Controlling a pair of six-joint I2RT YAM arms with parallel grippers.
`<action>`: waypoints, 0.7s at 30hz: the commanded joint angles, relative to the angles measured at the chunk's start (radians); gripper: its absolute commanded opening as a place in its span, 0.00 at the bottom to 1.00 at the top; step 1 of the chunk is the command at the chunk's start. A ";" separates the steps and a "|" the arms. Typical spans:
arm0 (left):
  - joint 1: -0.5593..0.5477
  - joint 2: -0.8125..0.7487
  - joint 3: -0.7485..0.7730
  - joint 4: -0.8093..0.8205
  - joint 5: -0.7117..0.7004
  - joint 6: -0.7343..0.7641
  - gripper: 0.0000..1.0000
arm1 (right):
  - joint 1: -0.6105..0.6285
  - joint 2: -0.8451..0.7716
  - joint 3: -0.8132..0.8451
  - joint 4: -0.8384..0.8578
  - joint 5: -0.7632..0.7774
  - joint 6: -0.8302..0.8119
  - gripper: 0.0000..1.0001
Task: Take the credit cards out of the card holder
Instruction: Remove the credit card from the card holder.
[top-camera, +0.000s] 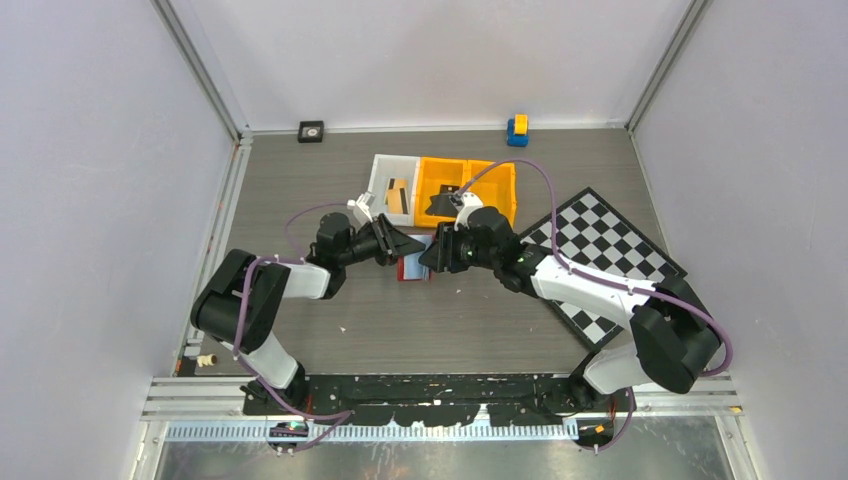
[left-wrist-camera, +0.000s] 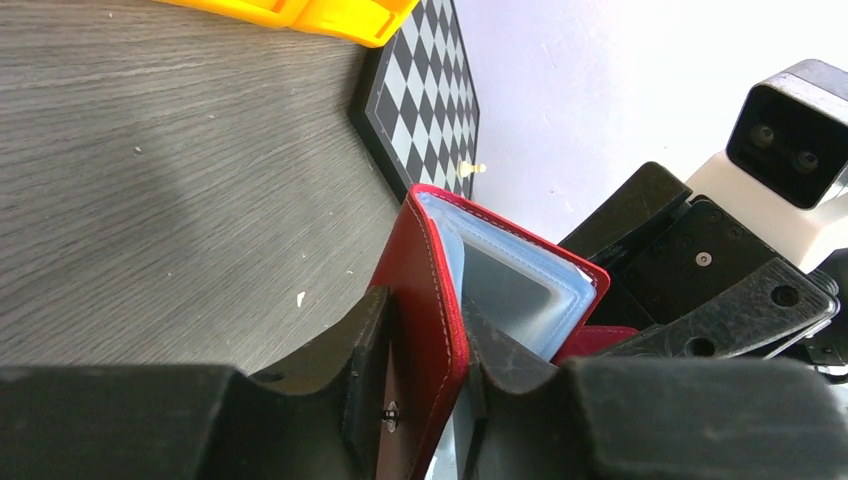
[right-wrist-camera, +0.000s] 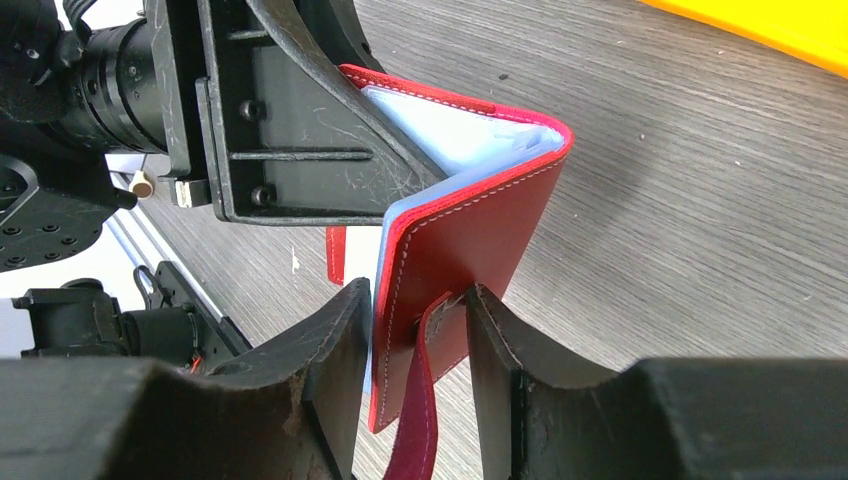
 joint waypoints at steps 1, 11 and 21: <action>0.007 -0.002 0.025 0.058 0.020 -0.013 0.26 | 0.002 -0.030 0.026 0.044 -0.014 0.017 0.45; 0.012 0.003 0.026 0.059 0.022 -0.018 0.09 | 0.003 -0.035 0.026 0.036 -0.001 0.026 0.56; 0.032 0.029 0.017 0.075 0.021 -0.047 0.00 | 0.003 -0.062 0.015 0.042 -0.006 0.037 0.65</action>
